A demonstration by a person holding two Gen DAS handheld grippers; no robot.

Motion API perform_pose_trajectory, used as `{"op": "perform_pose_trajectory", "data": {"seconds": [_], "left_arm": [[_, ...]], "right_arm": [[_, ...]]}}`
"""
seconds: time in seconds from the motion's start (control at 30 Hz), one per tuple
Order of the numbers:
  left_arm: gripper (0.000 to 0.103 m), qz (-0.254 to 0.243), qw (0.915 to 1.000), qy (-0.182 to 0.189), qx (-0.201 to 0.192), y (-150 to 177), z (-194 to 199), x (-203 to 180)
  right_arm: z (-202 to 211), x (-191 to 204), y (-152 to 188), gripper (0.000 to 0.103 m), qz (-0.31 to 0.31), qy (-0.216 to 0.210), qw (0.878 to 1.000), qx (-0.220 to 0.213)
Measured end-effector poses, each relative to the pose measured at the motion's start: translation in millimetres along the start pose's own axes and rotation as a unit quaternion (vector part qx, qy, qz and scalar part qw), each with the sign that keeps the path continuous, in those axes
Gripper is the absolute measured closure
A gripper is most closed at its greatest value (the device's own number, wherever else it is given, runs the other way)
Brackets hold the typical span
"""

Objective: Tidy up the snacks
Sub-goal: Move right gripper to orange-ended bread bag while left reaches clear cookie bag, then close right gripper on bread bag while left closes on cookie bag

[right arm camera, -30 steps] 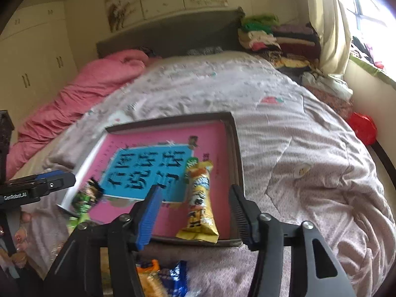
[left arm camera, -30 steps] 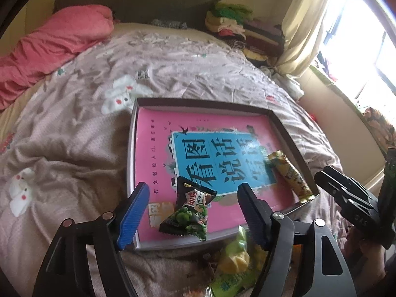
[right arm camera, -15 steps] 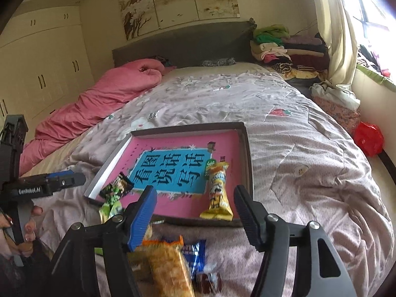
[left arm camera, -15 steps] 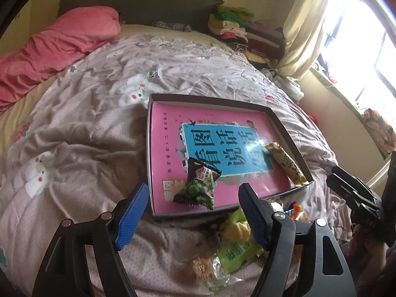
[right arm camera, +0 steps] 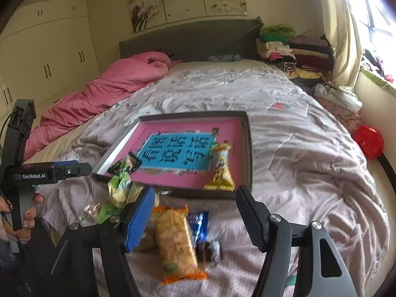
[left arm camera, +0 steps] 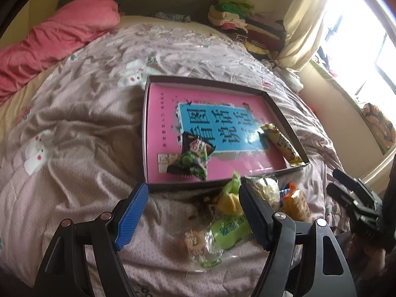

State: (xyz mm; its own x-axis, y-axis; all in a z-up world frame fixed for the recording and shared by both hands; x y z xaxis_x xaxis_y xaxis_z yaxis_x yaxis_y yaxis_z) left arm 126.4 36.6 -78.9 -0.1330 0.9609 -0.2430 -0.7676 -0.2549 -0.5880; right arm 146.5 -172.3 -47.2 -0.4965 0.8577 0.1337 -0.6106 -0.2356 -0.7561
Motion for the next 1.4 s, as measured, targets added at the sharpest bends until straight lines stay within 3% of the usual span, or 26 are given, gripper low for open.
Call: {"op": "perform_pose_trajectory", "data": {"seconds": [0.5,1.13,1.3,1.4], "left_arm": [[0.026,0.004,0.9989,-0.007,0.047,41.4,-5.6,5.0],[0.03,0.002,0.9976,-0.008,0.069,58.2,-20.2,-0.3],[0.039,0.003,0.9968,-0.009,0.079,63.1,-26.3,1.1],[0.045,0.009,0.9965,-0.005,0.083,64.9,-29.4,2.5]], "right_arm": [[-7.8,34.2,41.8,0.035,0.065,-0.011,0.997,0.05],[-26.7,24.8,58.2,0.036,0.072,0.002,0.994,0.08],[-39.7,19.9,61.9,0.051,0.078,0.015,0.992,0.098],[-44.3,15.1,61.9,0.055,0.066,0.012,0.993,0.1]]}}
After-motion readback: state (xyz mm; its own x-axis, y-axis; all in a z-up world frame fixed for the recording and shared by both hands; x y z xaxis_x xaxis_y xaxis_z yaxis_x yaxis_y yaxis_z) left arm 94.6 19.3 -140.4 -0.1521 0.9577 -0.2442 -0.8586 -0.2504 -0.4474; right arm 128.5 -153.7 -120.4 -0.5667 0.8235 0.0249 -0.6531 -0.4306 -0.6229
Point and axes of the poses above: each gripper's, at about its wrist camera, not at the fingertips, and z roughly against the way its jaws point, x to its left, y to its underside, the point moved 10 cm from there along -z, roughly the way its jaws point, and after that the axes turned 2 degrees about -y, right-handed, at the moved point
